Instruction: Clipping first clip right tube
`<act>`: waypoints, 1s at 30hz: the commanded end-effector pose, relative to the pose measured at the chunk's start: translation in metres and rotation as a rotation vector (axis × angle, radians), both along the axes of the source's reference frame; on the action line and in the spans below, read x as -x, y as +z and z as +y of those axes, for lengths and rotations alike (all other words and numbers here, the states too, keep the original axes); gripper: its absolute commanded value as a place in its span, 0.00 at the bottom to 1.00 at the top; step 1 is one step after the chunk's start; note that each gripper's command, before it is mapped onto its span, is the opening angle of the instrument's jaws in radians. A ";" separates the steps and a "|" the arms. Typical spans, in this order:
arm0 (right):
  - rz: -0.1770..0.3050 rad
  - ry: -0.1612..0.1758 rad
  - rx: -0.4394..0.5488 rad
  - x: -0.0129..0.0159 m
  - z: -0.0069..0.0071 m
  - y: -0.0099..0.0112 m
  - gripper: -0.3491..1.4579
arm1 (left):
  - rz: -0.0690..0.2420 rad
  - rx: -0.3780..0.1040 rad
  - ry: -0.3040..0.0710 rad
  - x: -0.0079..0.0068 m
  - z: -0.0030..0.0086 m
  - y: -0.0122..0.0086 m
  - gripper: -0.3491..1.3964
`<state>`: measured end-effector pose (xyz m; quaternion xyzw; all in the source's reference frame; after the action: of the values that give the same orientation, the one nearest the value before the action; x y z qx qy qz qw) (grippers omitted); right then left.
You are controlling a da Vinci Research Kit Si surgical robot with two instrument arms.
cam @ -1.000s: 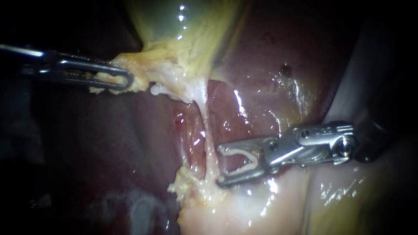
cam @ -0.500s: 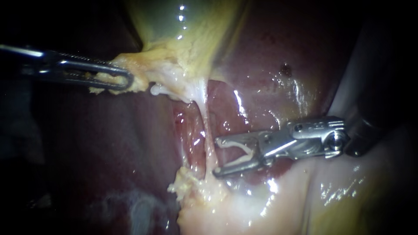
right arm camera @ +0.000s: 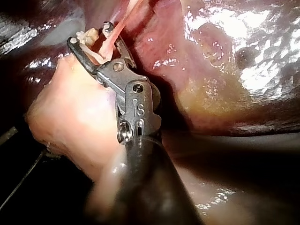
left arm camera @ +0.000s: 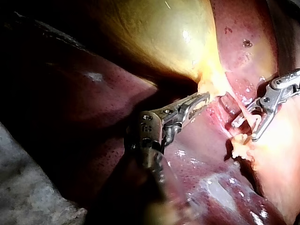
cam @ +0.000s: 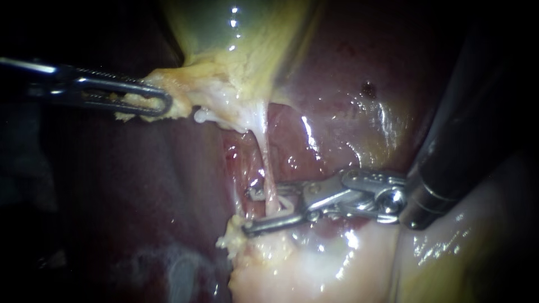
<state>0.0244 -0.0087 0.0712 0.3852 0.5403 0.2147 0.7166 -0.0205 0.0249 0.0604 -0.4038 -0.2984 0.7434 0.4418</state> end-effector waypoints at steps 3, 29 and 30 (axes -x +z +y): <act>0.010 -0.004 -0.018 -0.0001 -0.0003 -0.0004 0.47 | 0.000 0.000 0.000 0.0000 0.0000 0.0000 0.00; 0.122 -0.034 -0.096 -0.0015 -0.0018 -0.0070 0.46 | 0.000 0.000 0.000 0.0000 0.0000 0.0001 0.00; 0.122 -0.034 -0.096 -0.0015 -0.0018 -0.0070 0.46 | 0.000 0.000 0.000 0.0000 0.0000 0.0001 0.00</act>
<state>0.0259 -0.0105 0.0642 0.4408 0.5660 0.2041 0.6661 -0.0205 0.0249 0.0604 -0.4036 -0.2983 0.7434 0.4421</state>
